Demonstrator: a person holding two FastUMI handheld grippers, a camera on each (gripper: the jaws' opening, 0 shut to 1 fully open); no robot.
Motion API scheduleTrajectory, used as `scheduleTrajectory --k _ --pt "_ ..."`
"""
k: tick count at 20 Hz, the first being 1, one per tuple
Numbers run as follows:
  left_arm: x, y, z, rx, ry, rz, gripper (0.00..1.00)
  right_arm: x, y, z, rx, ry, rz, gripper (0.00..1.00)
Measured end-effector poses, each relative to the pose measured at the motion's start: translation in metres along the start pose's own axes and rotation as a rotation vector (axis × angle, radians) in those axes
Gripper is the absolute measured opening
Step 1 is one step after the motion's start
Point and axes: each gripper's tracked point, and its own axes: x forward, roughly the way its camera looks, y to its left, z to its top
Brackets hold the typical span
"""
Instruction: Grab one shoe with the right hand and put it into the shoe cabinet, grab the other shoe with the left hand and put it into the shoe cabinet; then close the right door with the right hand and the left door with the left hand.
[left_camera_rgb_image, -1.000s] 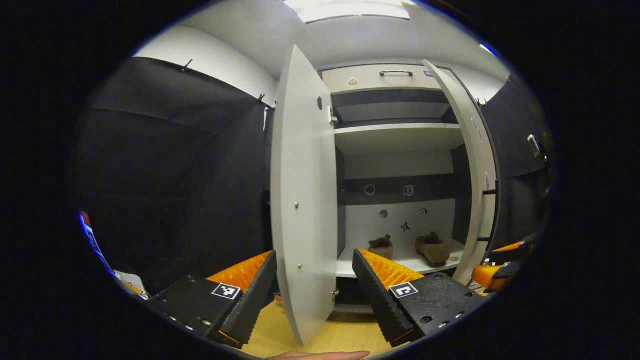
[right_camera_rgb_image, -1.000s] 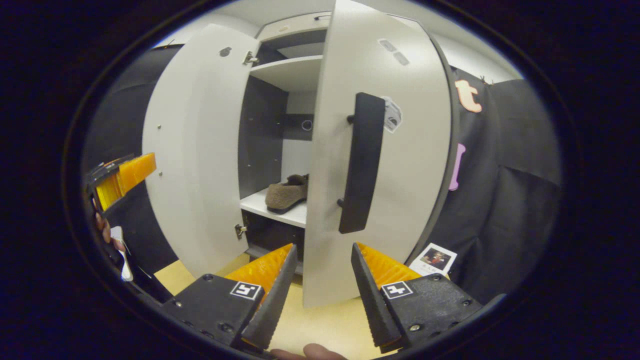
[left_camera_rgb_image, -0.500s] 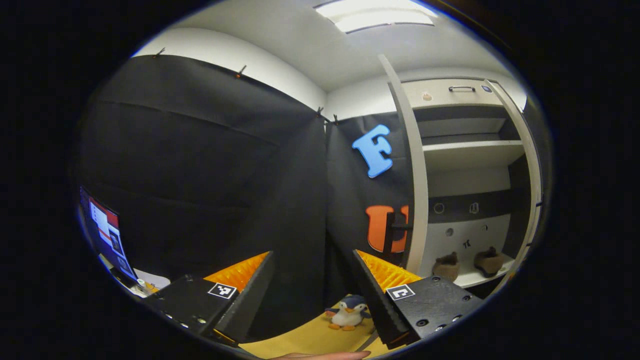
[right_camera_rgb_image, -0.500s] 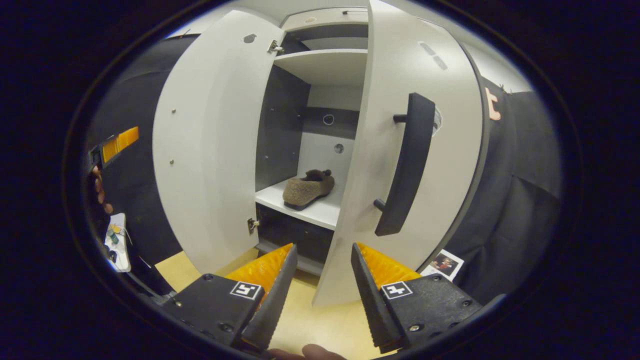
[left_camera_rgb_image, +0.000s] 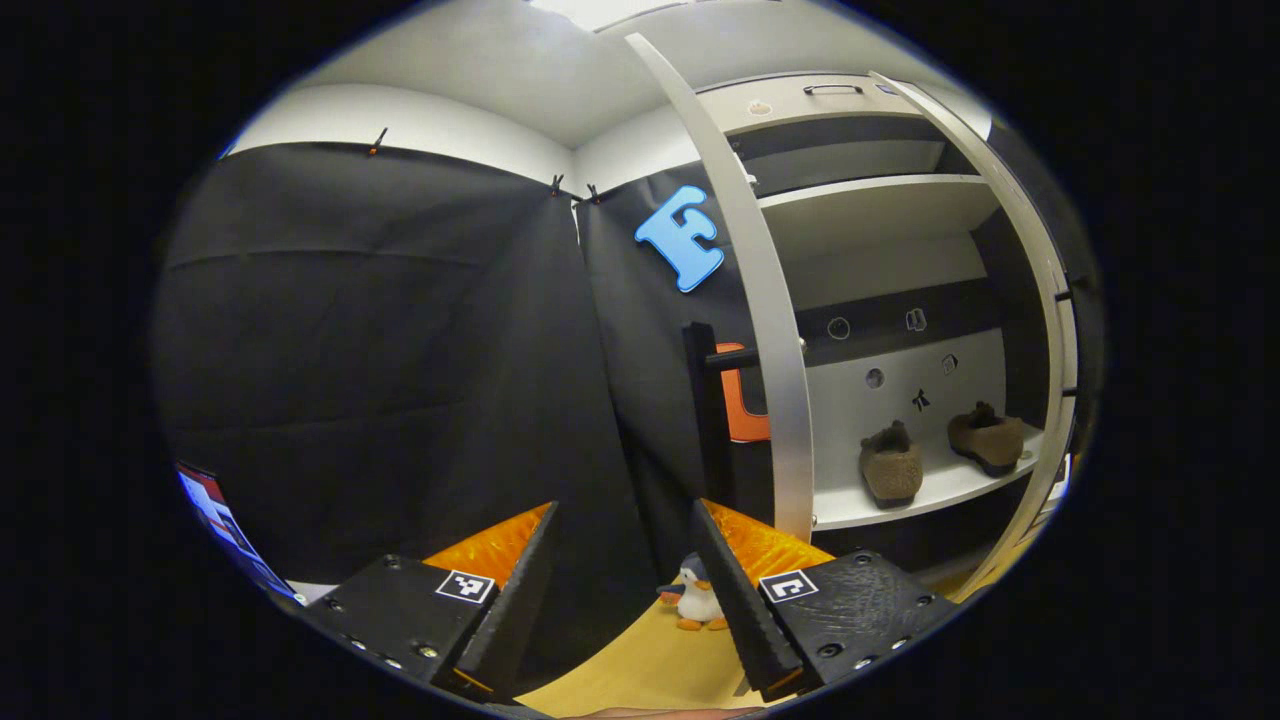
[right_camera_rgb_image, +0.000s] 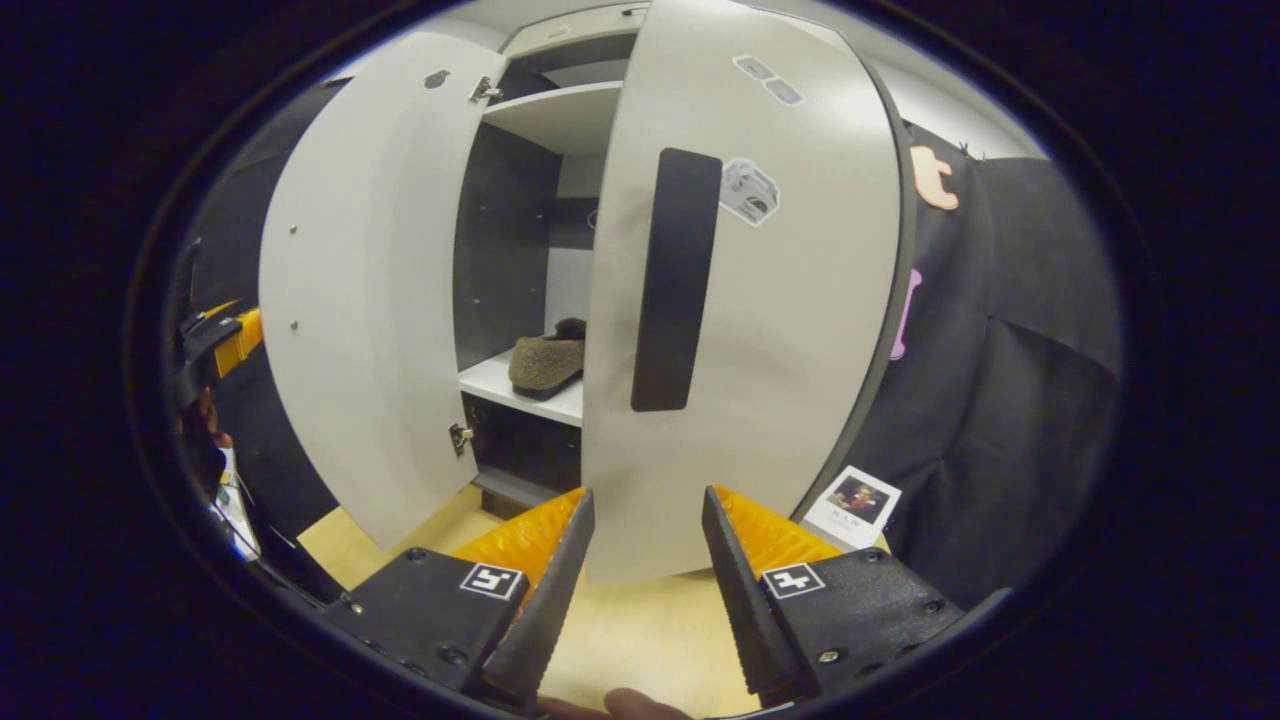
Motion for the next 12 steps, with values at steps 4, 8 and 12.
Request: scheduleTrajectory --k 4,8,12 --pt "-0.003 -0.011 -0.008 -0.141 0.056 -0.019 0.8 0.003 0.003 0.0 -0.022 0.003 0.016 0.73" --pt "-0.006 -0.019 -0.002 -0.144 0.042 -0.089 0.81 0.004 0.001 0.001 -0.032 0.002 0.016 0.73" --pt "-0.023 -0.087 -0.001 -0.198 0.074 -0.3 0.68 0.005 -0.006 0.0 -0.01 0.002 0.003 0.73"
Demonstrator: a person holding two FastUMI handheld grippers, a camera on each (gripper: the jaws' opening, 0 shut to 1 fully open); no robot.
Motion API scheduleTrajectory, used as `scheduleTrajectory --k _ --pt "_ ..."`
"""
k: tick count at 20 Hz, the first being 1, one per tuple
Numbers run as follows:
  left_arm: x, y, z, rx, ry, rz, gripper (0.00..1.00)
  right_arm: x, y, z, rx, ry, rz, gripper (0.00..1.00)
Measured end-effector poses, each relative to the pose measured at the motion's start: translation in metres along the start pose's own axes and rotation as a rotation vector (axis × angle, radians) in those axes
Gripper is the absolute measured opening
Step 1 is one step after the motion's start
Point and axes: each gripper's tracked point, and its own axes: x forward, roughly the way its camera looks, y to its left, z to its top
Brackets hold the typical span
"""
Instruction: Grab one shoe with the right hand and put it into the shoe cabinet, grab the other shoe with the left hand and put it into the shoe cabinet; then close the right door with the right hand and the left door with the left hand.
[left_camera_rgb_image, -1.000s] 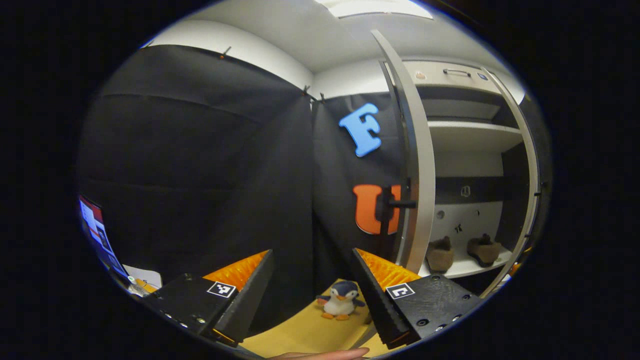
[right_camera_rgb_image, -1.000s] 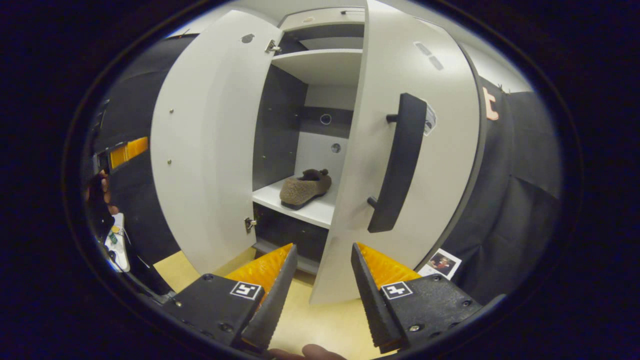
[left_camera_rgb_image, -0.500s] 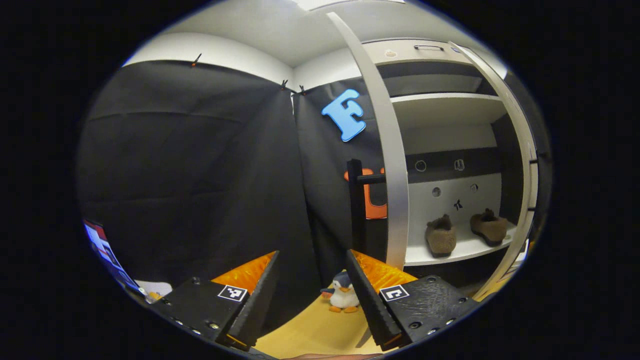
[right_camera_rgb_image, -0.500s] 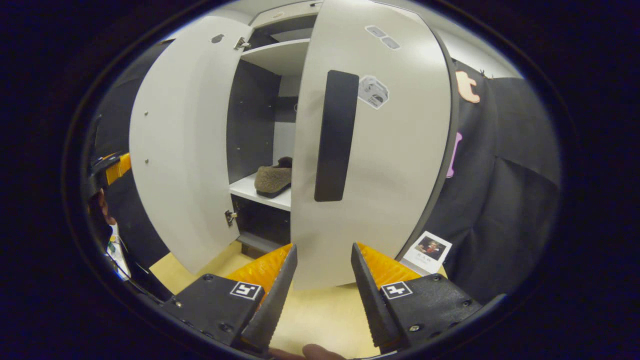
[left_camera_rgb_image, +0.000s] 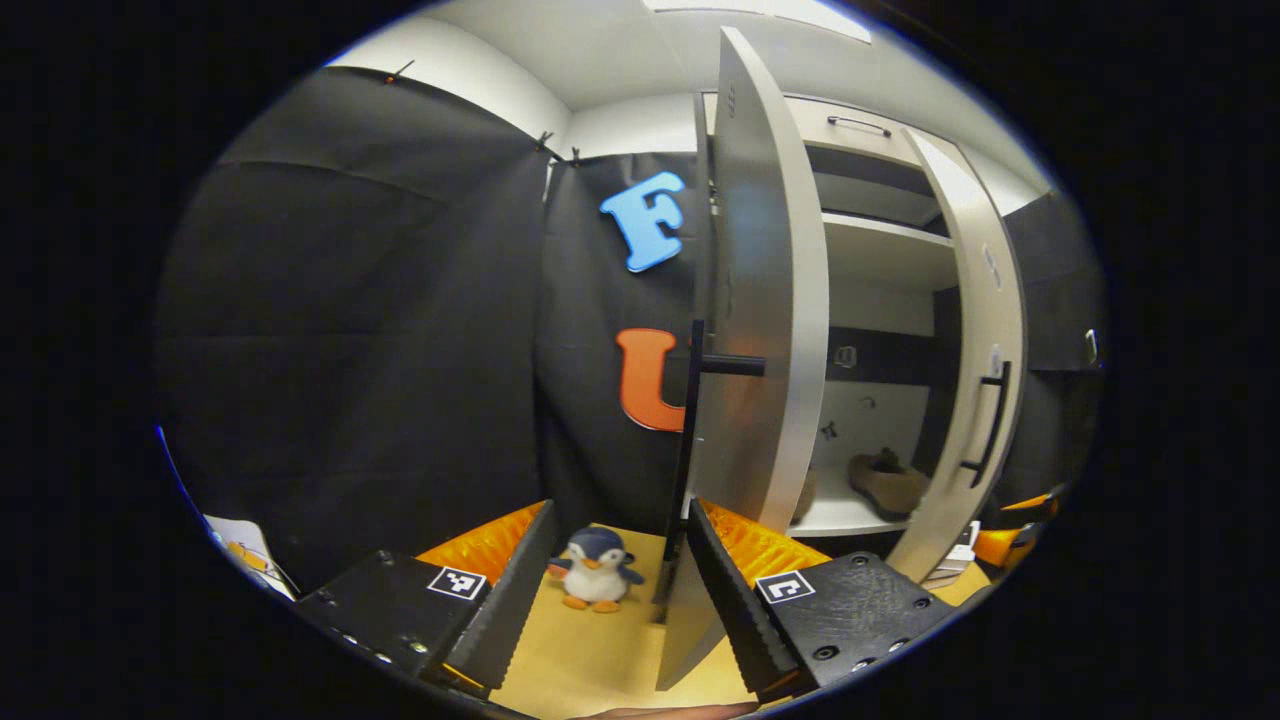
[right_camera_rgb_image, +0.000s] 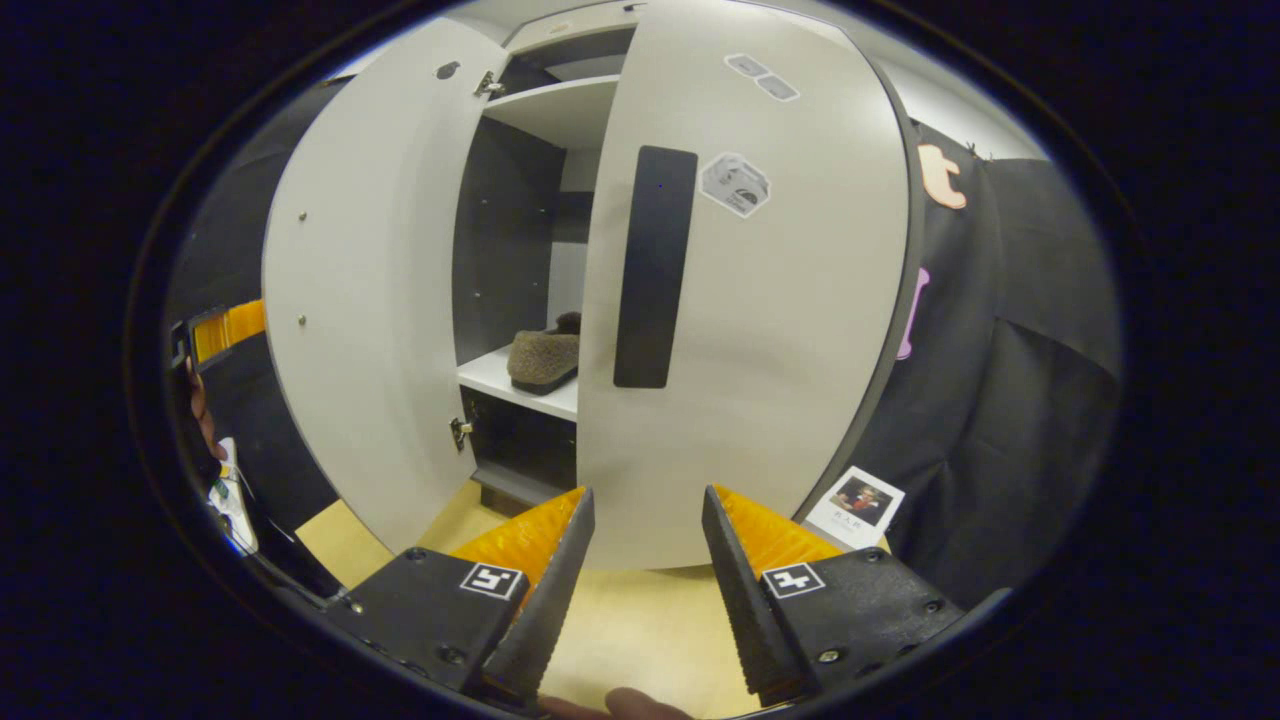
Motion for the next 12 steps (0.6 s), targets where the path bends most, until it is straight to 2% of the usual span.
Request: scheduleTrajectory --k 1,4,7,8,9,10,12 --pt "0.0 -0.018 0.002 0.014 -0.015 -0.032 0.83 0.0 -0.003 0.0 0.004 -0.002 -0.007 0.73" --pt "-0.007 -0.07 -0.001 0.092 -0.044 -0.123 0.83 -0.004 -0.014 -0.001 0.019 -0.009 -0.032 0.73" --pt "-0.005 -0.133 -0.008 0.031 0.002 -0.358 0.83 -0.008 -0.027 -0.003 0.041 -0.012 -0.066 0.73" --pt "-0.01 -0.145 -0.012 -0.004 0.026 -0.406 0.95 -0.01 -0.031 -0.004 0.05 -0.014 -0.079 0.72" --pt "-0.011 -0.15 -0.013 -0.026 0.035 -0.415 0.86 -0.012 -0.035 -0.005 0.062 -0.015 -0.091 0.72" --pt "-0.002 -0.149 -0.015 -0.031 0.039 -0.409 0.92 -0.014 -0.039 -0.006 0.072 -0.017 -0.103 0.72" --pt "0.005 -0.144 -0.018 -0.016 0.041 -0.387 0.95 -0.018 -0.045 -0.005 0.081 -0.026 -0.123 0.73"
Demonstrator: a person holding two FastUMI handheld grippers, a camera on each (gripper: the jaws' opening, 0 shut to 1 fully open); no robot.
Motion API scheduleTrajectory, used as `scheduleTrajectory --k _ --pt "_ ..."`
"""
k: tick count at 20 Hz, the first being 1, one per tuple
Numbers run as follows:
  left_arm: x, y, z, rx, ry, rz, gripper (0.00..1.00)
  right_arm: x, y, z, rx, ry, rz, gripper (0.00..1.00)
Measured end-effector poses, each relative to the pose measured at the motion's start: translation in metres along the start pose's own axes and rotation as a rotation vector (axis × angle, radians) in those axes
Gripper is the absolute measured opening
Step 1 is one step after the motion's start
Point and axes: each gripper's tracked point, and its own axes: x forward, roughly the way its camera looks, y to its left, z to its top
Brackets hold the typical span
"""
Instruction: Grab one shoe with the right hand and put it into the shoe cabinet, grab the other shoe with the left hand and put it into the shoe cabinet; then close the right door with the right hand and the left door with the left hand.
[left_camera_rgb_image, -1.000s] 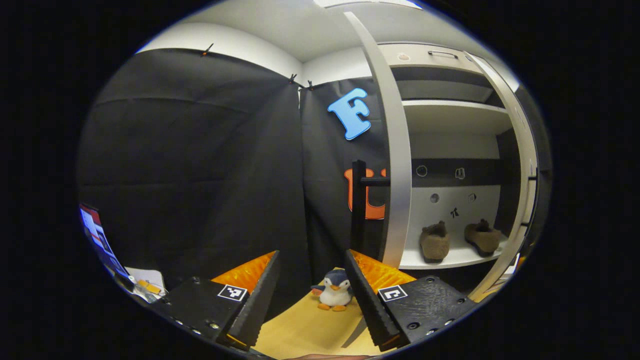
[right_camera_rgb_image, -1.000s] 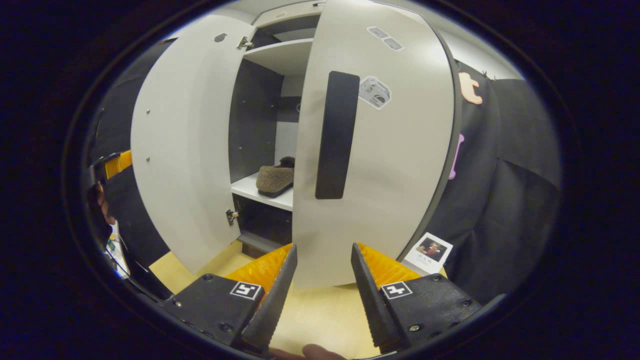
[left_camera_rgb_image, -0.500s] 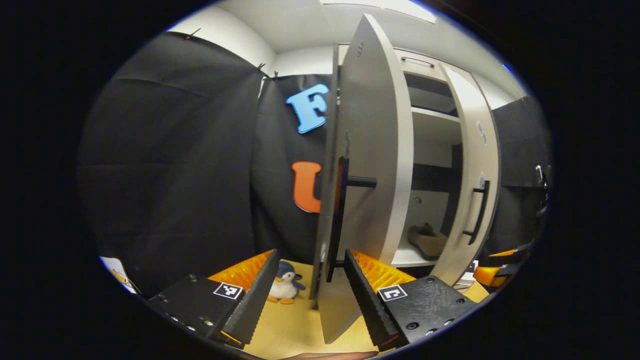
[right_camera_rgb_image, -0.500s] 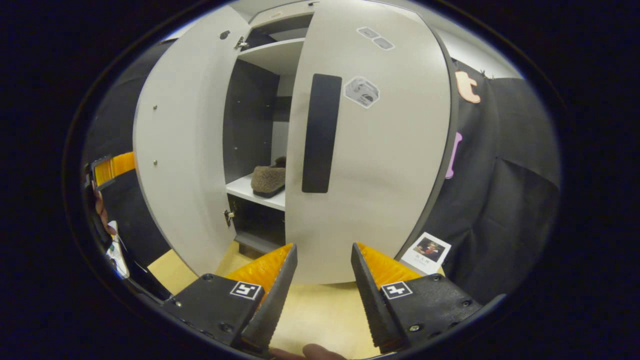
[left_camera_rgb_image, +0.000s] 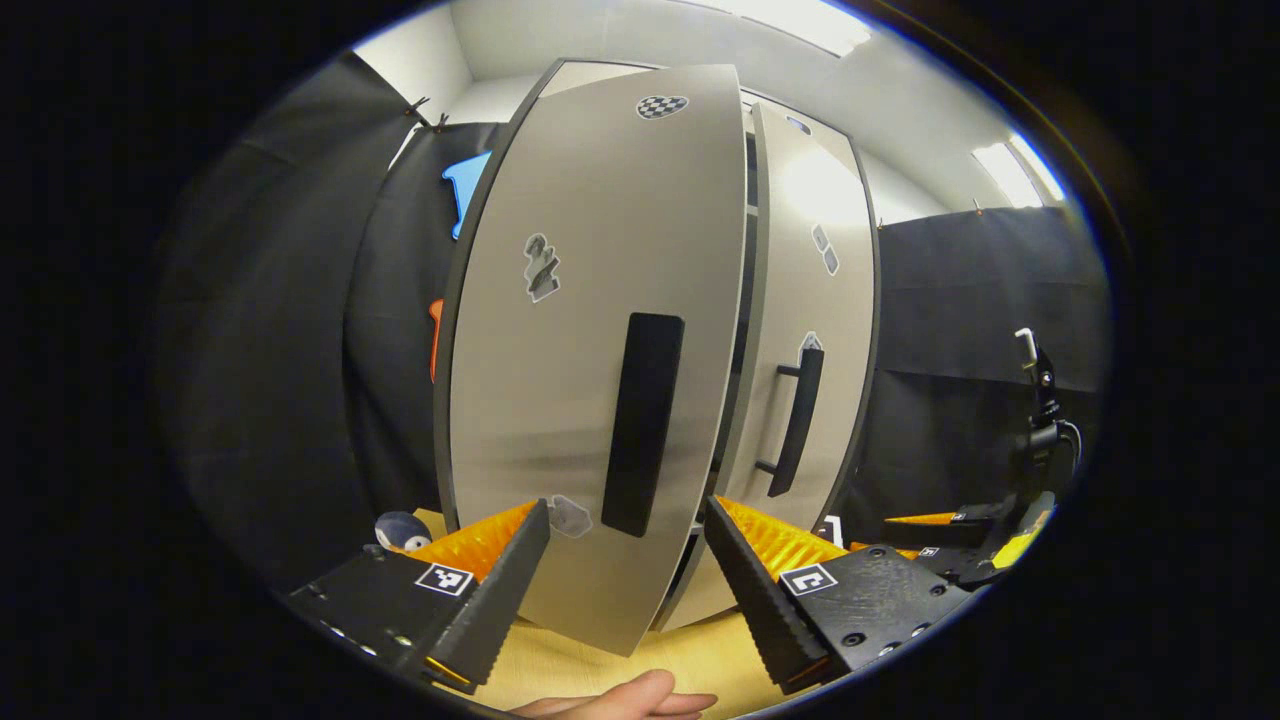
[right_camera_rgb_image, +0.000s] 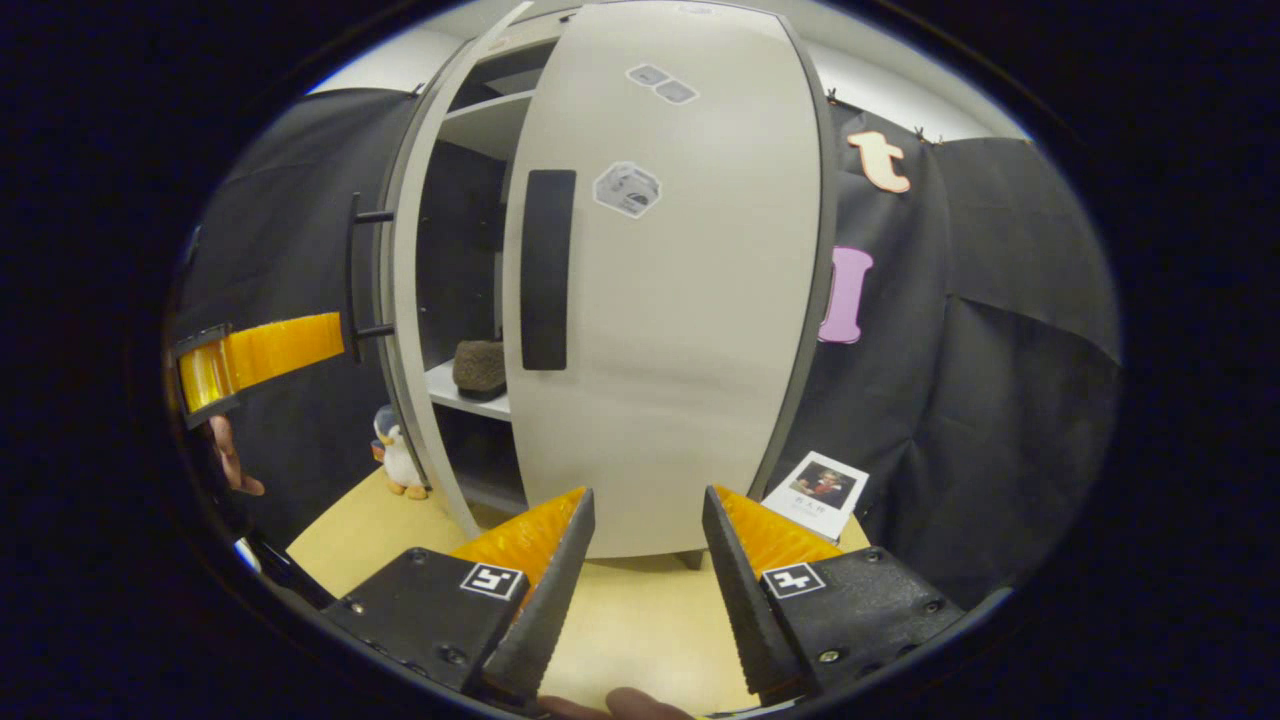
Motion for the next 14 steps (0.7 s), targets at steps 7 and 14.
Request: scheduleTrajectory --k 7,14 --pt "-0.012 0.001 0.009 0.097 -0.032 0.055 0.95 -0.006 0.004 0.031 0.006 -0.143 -0.026 0.73" --pt "-0.033 0.005 0.009 0.209 -0.054 0.114 0.95 -0.028 0.008 0.088 0.026 -0.392 -0.066 0.88"
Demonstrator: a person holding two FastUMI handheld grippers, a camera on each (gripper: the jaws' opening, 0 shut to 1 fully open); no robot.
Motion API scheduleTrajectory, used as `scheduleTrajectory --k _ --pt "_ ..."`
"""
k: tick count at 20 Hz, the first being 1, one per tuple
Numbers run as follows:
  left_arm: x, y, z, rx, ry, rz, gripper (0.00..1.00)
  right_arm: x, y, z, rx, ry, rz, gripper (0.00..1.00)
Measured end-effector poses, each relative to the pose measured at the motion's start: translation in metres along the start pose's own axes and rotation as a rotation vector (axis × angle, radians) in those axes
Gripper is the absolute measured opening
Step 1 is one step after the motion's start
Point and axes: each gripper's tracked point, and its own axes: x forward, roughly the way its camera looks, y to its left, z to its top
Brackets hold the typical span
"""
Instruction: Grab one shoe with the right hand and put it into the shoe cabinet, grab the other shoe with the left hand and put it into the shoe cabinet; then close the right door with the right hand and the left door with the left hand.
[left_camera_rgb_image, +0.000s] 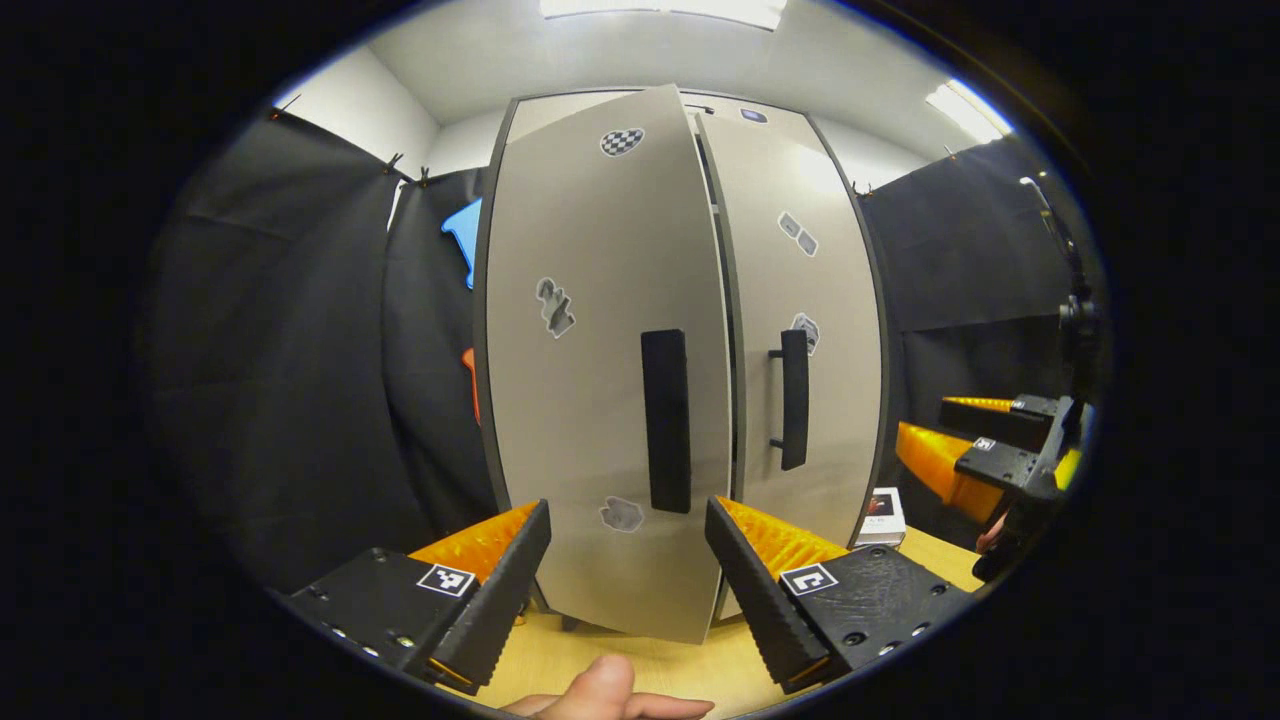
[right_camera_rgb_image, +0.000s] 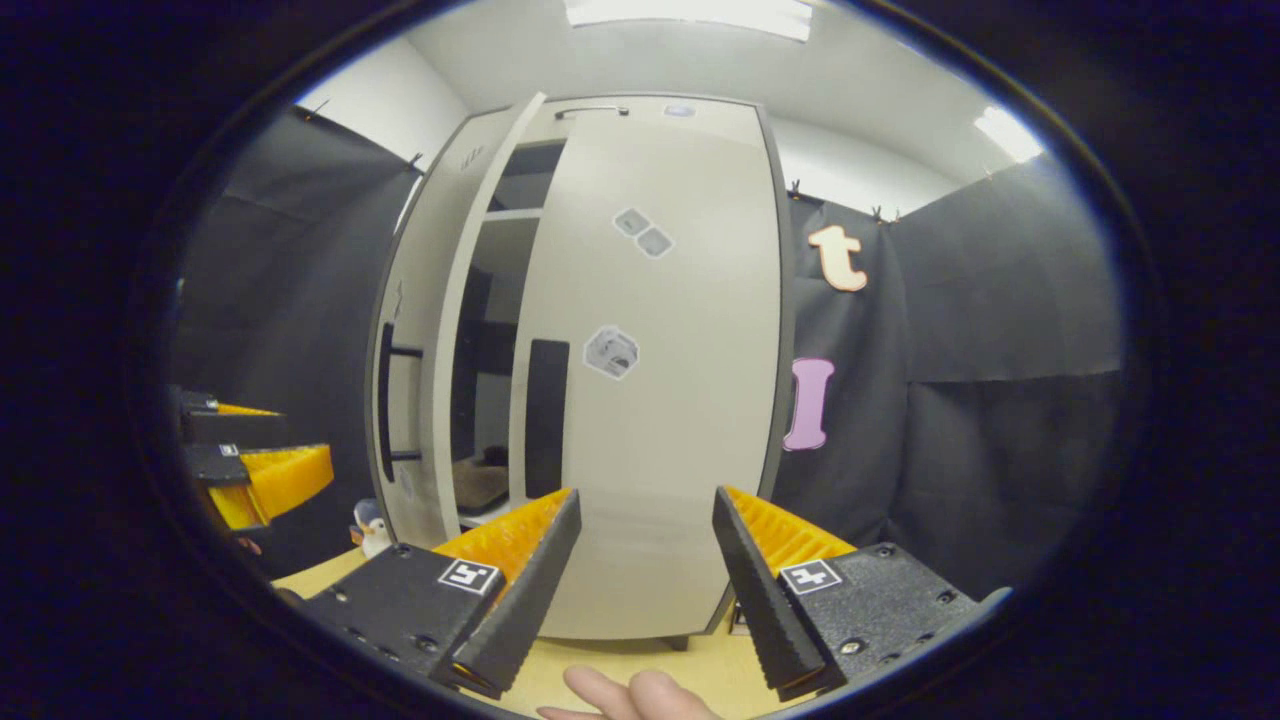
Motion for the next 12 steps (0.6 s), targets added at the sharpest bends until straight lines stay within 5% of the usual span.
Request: scheduleTrajectory --k 12 --pt "-0.003 0.003 -0.013 0.145 0.001 -0.001 0.96 -0.005 0.005 0.014 -0.005 -0.034 -0.021 0.89"
